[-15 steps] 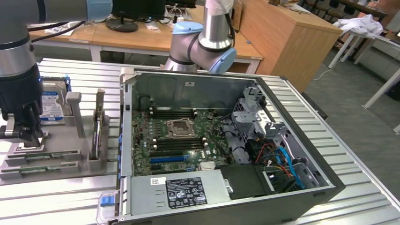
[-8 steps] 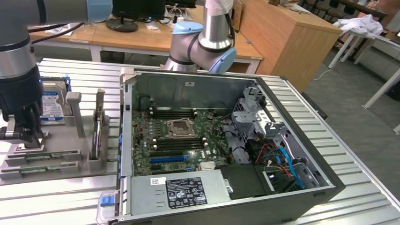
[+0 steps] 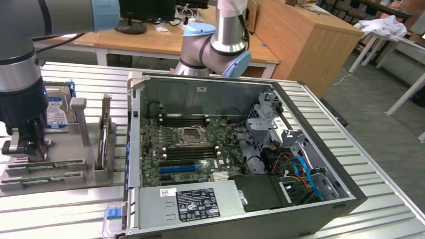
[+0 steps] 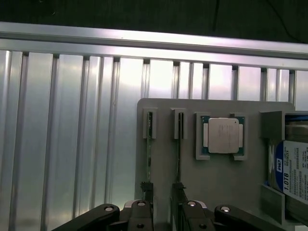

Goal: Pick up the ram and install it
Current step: 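Pick up the ram and move it above insertion slot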

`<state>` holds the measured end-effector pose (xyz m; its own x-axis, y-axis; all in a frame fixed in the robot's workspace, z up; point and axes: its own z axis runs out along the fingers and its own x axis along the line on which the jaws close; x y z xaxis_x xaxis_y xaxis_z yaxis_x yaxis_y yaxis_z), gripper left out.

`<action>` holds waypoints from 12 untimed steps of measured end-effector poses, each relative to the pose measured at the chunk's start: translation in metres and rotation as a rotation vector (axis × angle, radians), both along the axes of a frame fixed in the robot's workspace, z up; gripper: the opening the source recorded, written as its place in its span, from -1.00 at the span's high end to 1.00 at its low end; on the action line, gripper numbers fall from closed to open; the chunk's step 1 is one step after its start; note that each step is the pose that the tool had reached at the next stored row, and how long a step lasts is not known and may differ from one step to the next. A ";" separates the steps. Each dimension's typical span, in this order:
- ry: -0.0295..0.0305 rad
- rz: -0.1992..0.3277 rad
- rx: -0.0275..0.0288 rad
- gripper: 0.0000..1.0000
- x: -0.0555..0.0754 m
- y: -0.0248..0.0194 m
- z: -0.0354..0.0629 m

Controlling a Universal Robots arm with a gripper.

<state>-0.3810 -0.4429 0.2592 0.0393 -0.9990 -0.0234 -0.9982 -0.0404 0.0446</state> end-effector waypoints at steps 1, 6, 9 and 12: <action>0.0001 0.000 0.0000 0.40 0.000 0.0000 -0.0013; 0.0002 0.000 -0.0001 0.40 0.000 -0.0002 -0.0051; 0.0001 0.000 -0.0001 0.40 0.000 -0.0002 -0.0052; 0.0000 0.000 -0.0001 0.40 0.000 -0.0025 -0.0053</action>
<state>-0.3810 -0.4454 0.2539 0.0394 -0.9989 -0.0233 -0.9982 -0.0405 0.0447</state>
